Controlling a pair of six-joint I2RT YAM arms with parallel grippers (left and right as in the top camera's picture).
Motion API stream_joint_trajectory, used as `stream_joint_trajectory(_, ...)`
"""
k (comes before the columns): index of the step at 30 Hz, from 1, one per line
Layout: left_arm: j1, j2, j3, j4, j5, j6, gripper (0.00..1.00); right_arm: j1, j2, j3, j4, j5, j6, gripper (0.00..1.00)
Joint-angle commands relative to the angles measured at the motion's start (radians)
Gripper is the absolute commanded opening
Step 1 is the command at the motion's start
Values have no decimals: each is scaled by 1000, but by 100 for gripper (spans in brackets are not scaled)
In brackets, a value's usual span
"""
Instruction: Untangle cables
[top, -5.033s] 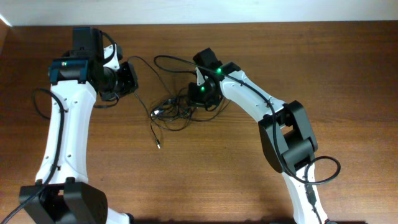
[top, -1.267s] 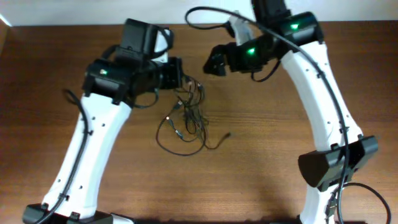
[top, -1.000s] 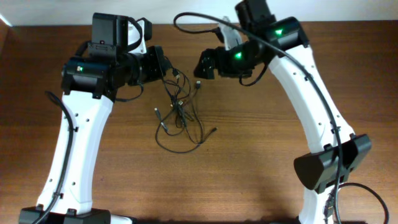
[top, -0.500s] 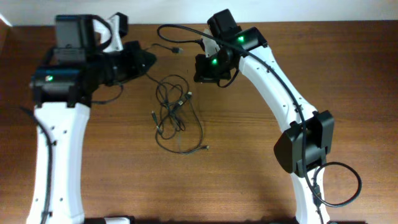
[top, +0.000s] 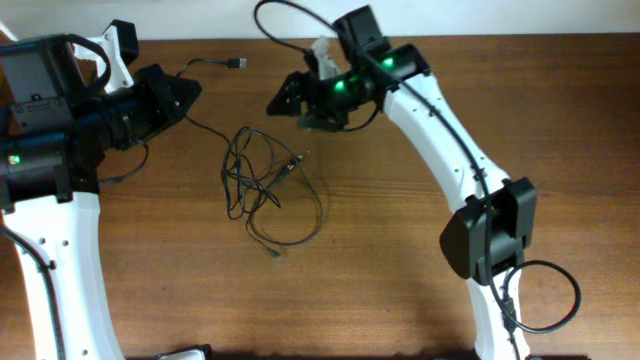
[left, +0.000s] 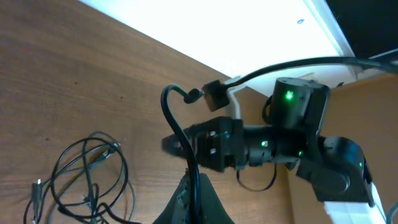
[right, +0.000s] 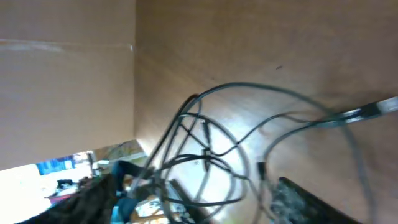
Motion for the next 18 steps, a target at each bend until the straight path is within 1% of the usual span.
stream_joint_trajectory(1, 2, -17, 14, 1, 20, -9, 0, 42, 31, 0, 7, -18, 113, 73)
stream_joint_trajectory(5, 2, -17, 14, -1, 18, -9, 0, 88, 58, 0, 101, -127, 187, 71)
stream_joint_trajectory(8, 2, -17, 14, -2, 18, -9, 0, 117, 63, 0, 113, -134, 212, 64)
stream_joint_trajectory(9, 2, -17, 14, -2, 18, -9, 0, 127, 71, -1, 111, -134, 218, 56)
stream_joint_trajectory(10, 2, -17, 14, -2, 18, -9, 0, 135, 78, -1, 112, -134, 230, 51)
stream_joint_trajectory(13, 2, -17, 14, -2, 18, -9, 0, 142, 86, -1, 120, -134, 245, 43)
stream_joint_trajectory(14, 2, -17, 14, -2, 18, -9, 0, 142, 86, -1, 119, -133, 247, 39)
stream_joint_trajectory(16, 2, -17, 14, -5, 18, -9, 0, 146, 96, -1, 85, -132, 238, 24)
stream_joint_trajectory(17, 2, -17, 14, -9, 18, -9, 0, 146, 100, -1, 78, -130, 201, 11)
stream_joint_trajectory(18, 2, -17, 14, -13, 17, -9, 0, 146, 101, -1, 75, -112, 158, 4)
